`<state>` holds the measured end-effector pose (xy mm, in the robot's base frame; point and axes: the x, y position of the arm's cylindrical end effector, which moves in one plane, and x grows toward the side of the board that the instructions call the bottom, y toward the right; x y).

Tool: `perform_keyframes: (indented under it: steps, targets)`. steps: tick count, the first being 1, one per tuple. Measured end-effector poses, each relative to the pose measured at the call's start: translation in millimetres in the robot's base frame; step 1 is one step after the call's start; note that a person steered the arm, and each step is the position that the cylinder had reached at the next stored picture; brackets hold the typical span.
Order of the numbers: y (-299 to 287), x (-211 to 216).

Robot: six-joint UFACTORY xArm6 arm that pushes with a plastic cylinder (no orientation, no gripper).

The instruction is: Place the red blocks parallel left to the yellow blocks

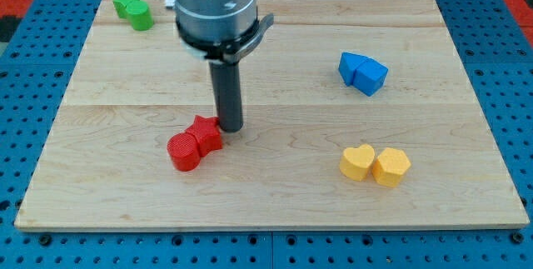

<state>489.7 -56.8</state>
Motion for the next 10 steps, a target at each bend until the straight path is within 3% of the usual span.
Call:
perform_keyframes:
  steps: [3, 5, 6, 8, 9, 10]
  targets:
    - [-15, 16]
    - [3, -29]
    - [-47, -22]
    - [-50, 23]
    - [-96, 6]
    - [-146, 34]
